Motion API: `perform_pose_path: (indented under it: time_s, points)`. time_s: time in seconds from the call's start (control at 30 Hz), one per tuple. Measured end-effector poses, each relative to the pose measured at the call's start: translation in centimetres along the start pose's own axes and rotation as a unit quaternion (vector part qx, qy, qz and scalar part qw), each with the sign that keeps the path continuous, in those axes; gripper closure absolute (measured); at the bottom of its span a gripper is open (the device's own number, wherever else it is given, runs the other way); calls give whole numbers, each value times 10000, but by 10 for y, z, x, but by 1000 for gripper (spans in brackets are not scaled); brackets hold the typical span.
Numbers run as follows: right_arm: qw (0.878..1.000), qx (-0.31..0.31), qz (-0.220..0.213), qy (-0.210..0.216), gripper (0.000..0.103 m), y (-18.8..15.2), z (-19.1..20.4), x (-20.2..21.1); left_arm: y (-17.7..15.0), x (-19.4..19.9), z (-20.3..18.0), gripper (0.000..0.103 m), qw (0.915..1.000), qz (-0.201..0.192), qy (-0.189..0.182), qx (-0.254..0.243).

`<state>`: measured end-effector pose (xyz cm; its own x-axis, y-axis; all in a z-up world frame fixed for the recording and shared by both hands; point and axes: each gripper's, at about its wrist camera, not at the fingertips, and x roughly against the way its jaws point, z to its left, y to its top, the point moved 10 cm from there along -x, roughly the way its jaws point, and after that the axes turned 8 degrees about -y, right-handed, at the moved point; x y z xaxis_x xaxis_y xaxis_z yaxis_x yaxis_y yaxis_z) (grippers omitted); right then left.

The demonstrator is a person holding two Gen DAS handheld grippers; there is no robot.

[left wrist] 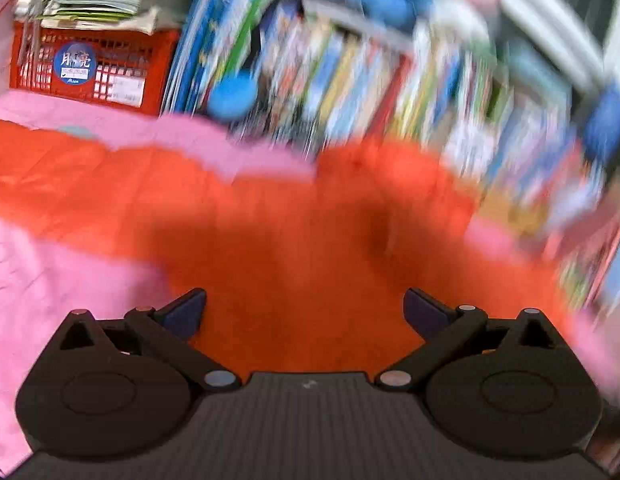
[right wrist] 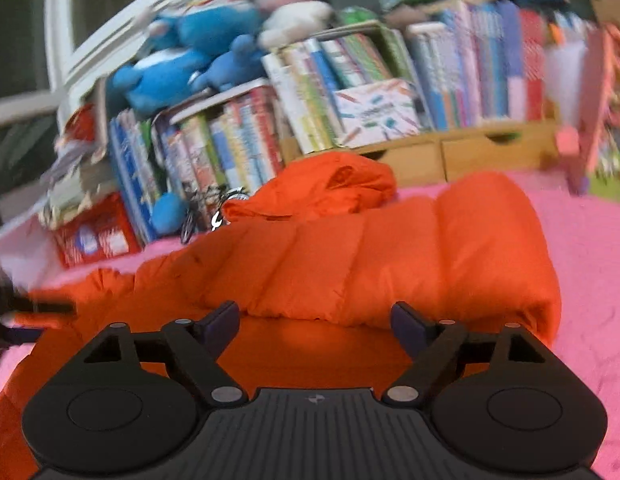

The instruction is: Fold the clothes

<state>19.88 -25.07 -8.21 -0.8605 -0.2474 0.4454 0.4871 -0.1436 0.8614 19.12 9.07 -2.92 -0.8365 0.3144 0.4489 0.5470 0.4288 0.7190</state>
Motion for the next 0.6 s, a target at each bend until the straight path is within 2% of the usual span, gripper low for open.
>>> perform_pose_path:
  time_s: [0.07,0.13,0.17,0.2,0.23,0.3,0.37,0.43,0.53,0.57,0.6]
  points:
    - [9997,-235,60,15,20,0,-8,-2,9,-24,-10,1,9992,2,-386,131]
    - [9988,-451,144,100,20,0,-14,-4,17,-39,-22,6,9994,60,-327,123]
    - [9982,-556,169,150,20,0,-17,-5,20,-41,-30,6,9998,98,-167,6]
    - [9974,-670,159,210,20,1,-20,-4,21,-39,-43,3,9995,50,-171,-258]
    - [9968,-743,138,247,20,1,-22,-4,21,-39,-60,1,9974,-47,-410,-583]
    - [9957,-867,107,321,20,2,-25,-3,14,-48,-78,0,9936,46,-713,-878]
    - [9953,-898,115,354,20,3,-25,-4,4,-74,-78,0,9939,431,-448,-915]
    - [9949,-924,100,389,20,3,-25,-3,-3,-99,-72,0,9942,608,-106,-878]
    - [9943,-972,77,434,20,4,-26,-3,-17,-134,-69,1,9924,833,-9,-905]
    - [9941,-991,69,446,20,5,-26,-3,-22,-145,-69,3,9910,947,59,-942]
    - [9939,-1000,63,456,20,5,-27,-3,-26,-150,-69,11,9902,964,133,-997]
